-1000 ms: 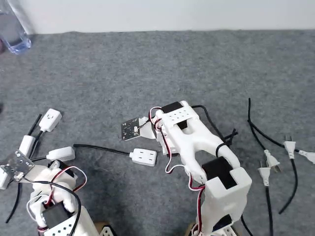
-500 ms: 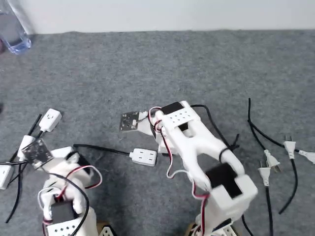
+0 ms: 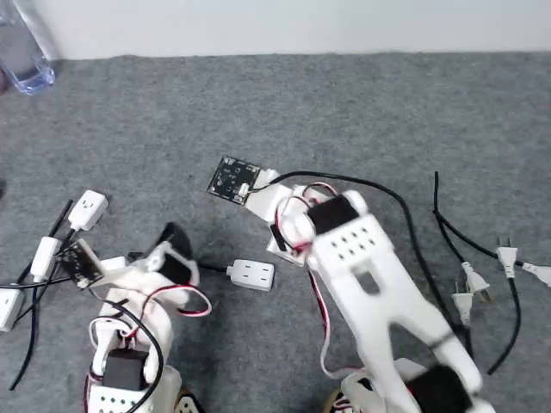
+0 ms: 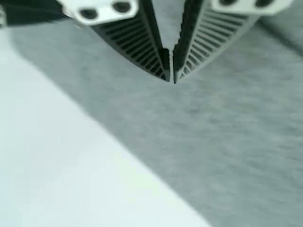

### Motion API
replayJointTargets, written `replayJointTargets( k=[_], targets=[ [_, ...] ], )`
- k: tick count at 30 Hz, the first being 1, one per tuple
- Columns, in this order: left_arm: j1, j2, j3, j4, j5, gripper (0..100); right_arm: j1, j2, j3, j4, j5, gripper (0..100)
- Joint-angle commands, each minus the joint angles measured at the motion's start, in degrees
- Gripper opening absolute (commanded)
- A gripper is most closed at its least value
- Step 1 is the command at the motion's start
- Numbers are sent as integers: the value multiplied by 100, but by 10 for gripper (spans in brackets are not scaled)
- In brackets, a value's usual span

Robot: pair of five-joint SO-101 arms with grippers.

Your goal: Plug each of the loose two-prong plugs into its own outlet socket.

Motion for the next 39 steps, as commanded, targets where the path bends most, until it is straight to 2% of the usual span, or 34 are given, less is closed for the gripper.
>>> replayJointTargets(
  k=[1, 5, 9, 15, 24, 32, 39],
  targets=[
    [659, -62, -400, -352, 413, 14, -312, -927, -44, 470, -105, 9],
    [1266, -62, -673, -378, 730, 14, -611, -1727, -79, 1024, 167, 8],
    [1829, -62, -1051, -360, 747, 14, -690, -2440, -44, 1358, 668, 8],
    [2558, -70, -1490, -273, 721, 13, -813, -3046, -167, 1692, 967, 8],
    [3068, -70, -1499, -18, 642, 13, -884, -3134, -211, 1780, 1380, 8],
    [3068, -70, -1455, -18, 475, 13, -927, -3081, -589, 1780, 1389, 8],
    [3068, -70, -1446, -18, 475, 13, -1288, -3081, -1134, 2141, 1284, 8]
  ],
)
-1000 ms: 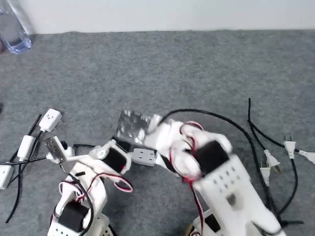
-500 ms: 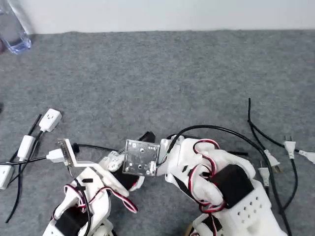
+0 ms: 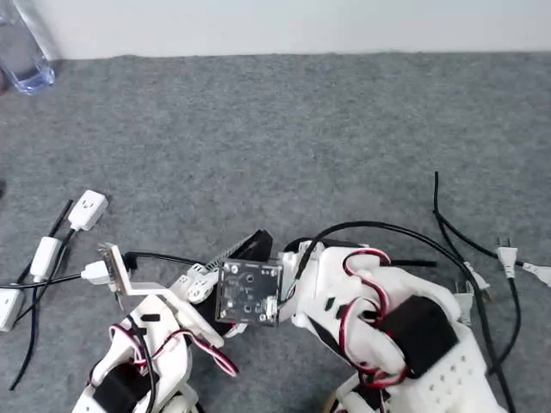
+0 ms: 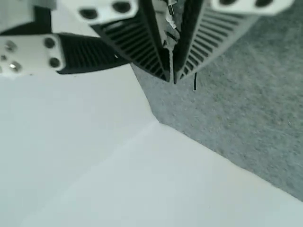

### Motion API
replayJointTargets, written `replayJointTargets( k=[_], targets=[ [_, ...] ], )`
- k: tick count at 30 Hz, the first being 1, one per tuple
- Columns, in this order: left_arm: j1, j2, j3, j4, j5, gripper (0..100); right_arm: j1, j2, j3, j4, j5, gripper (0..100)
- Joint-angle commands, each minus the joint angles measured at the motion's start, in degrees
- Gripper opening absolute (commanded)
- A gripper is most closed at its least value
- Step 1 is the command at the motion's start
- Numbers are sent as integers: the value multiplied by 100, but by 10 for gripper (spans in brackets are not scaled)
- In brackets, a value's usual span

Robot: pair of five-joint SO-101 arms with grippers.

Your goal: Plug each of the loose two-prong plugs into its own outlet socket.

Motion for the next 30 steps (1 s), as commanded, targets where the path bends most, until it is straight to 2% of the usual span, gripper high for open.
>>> replayJointTargets(
  k=[1, 11, 18, 30],
  targets=[
    [53, -62, -57, 18, -53, 13, -171, -31, -563, 4, -123, 8],
    [26, -62, 66, -18, -53, 13, -101, 189, -554, -136, -149, 8],
    [18, -62, 66, -299, -62, 13, 567, 734, 176, -1007, 105, 8],
    [18, -62, 101, -281, -62, 13, 382, 892, 35, -1323, 97, 8]
  ],
)
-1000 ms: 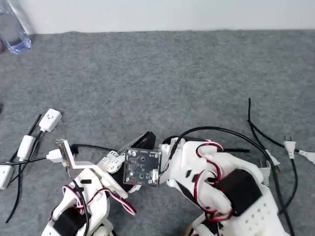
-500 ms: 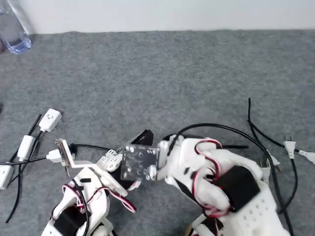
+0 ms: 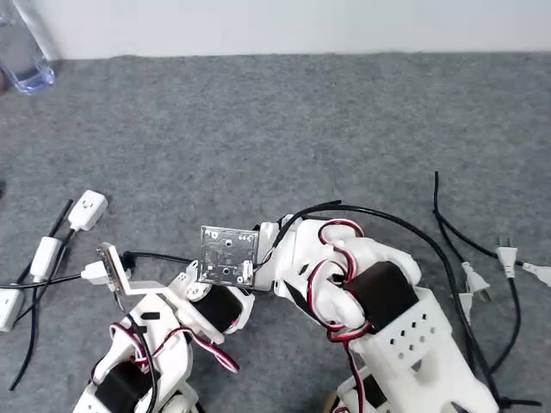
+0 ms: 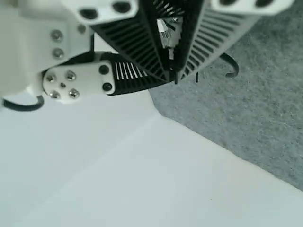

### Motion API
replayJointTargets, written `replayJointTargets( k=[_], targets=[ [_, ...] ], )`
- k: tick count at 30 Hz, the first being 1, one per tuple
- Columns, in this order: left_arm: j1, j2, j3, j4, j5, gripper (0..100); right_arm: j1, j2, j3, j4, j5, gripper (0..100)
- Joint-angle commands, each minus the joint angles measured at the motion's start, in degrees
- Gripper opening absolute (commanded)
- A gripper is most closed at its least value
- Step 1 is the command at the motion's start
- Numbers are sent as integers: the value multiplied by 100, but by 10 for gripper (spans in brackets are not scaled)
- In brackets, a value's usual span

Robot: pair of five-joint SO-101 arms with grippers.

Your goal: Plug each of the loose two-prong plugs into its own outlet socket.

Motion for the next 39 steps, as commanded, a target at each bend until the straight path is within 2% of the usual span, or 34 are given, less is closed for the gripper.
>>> replayJointTargets(
  k=[1, 10, 13, 16, 22, 30, 35, 39],
  targets=[
    [35, -62, -4, -26, -35, 13, 13, 13, -290, -224, -18, 8],
    [35, -62, -4, -18, -35, 13, 1024, 40, -105, -259, 360, 8],
    [35, -62, -4, -18, -35, 13, 1156, 66, 62, -321, 413, 8],
    [62, -62, -4, -35, -35, 13, 1095, 66, 141, -593, 299, 8],
    [70, -62, -4, -35, -35, 13, 418, 84, 255, -778, 149, 8],
    [70, -62, -4, -35, -35, 13, 374, 646, 510, -1244, 141, 8],
    [70, -62, -4, -18, -35, 13, 110, 664, 141, -1121, 79, 8],
    [70, -62, 163, -44, -35, 13, -365, 664, -527, -523, 18, 8]
  ],
)
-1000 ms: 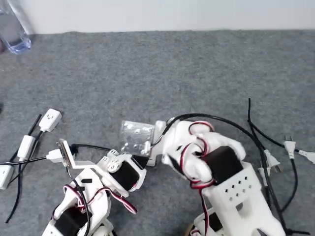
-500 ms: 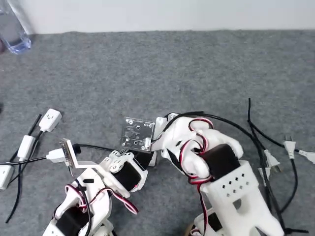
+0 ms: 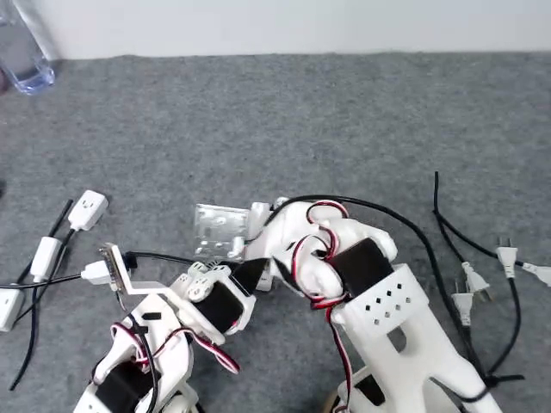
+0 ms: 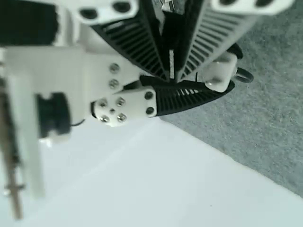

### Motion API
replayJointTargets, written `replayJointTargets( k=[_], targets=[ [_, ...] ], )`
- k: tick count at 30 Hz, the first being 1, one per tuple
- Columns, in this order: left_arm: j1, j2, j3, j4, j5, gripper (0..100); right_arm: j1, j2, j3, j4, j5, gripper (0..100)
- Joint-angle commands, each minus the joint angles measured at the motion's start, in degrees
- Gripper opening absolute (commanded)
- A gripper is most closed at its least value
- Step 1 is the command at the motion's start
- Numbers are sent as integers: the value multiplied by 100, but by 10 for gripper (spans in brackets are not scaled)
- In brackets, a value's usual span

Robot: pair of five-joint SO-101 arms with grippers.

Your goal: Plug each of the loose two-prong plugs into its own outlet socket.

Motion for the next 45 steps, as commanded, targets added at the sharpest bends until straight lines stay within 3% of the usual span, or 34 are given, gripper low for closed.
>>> replayJointTargets(
  k=[1, 13, 45],
  targets=[
    [70, -62, 92, -53, -53, 13, -382, -4, -897, 426, -88, 8],
    [70, -62, 92, -44, -53, 13, -391, -13, -1811, 1262, -167, 8],
    [70, -62, 110, -26, -53, 13, -215, -980, -1547, 1622, -167, 8]
  ],
)
